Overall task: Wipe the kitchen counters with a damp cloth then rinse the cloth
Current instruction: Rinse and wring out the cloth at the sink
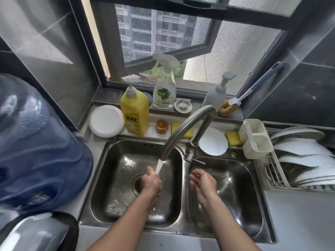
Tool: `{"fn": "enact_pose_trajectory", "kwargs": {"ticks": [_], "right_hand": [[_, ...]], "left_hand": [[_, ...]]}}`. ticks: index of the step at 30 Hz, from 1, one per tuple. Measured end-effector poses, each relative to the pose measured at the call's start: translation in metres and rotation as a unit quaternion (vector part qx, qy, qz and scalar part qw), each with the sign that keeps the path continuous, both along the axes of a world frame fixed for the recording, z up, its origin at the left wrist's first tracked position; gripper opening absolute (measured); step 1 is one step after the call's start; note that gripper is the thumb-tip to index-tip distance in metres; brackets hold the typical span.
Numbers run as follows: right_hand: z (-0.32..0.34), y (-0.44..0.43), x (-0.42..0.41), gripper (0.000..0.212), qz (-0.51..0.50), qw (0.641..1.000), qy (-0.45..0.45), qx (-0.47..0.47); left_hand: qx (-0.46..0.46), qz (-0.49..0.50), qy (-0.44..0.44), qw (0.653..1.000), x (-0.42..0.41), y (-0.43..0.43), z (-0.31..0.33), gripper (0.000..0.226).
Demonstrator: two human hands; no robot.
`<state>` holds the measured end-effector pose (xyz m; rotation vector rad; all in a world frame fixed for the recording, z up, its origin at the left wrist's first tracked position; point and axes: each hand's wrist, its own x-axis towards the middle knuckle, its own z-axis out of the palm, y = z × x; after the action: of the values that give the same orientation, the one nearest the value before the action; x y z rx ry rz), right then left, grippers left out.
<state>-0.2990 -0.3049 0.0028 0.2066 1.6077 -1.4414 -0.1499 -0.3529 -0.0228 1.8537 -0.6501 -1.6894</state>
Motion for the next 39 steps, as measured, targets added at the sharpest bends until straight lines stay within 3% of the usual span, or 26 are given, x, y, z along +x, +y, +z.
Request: {"fn": "enact_pose_trajectory", "kwargs": {"ticks": [3, 10, 17, 21, 24, 26, 30, 33, 36, 39], "right_hand": [[0.005, -0.004, -0.001, 0.006, -0.010, 1.000, -0.013, 0.001], [0.008, -0.019, -0.011, 0.020, -0.076, 0.996, -0.044, -0.014], [0.012, -0.040, -0.032, 0.016, -0.094, 0.994, -0.027, -0.039], [0.007, -0.033, -0.047, 0.004, -0.027, 0.998, -0.031, -0.054], [0.002, -0.014, -0.042, 0.015, 0.085, 0.996, 0.026, -0.033], [-0.002, -0.003, -0.020, 0.023, 0.185, 0.978, 0.095, -0.013], [-0.010, 0.018, 0.038, 0.043, 0.367, 0.909, 0.187, -0.065], [-0.011, 0.029, 0.050, 0.052, 0.393, 0.885, 0.224, -0.108], [-0.010, 0.039, 0.046, 0.048, 0.423, 0.861, 0.250, -0.130], [-0.009, 0.043, 0.040, 0.030, 0.378, 0.872, 0.283, -0.131]], "left_hand": [[0.011, 0.019, 0.025, 0.999, 0.005, 0.000, -0.001, 0.052], [0.003, -0.012, 0.127, 0.992, 0.014, 0.007, 0.010, 0.051], [0.032, -0.011, 0.151, 0.988, 0.023, 0.013, 0.013, 0.033], [0.029, -0.014, 0.167, 0.985, 0.025, 0.016, 0.013, 0.030], [0.027, -0.019, 0.201, 0.979, 0.021, 0.016, 0.019, 0.042], [0.018, -0.024, 0.200, 0.979, 0.016, 0.018, 0.019, 0.041], [-0.041, -0.035, 0.174, 0.983, 0.002, 0.030, 0.024, 0.015], [-0.057, -0.024, 0.198, 0.978, -0.001, 0.038, 0.033, 0.016], [-0.029, -0.027, 0.227, 0.973, 0.005, 0.040, 0.034, 0.036], [-0.028, -0.042, 0.238, 0.970, 0.008, 0.045, 0.033, 0.034]]}}
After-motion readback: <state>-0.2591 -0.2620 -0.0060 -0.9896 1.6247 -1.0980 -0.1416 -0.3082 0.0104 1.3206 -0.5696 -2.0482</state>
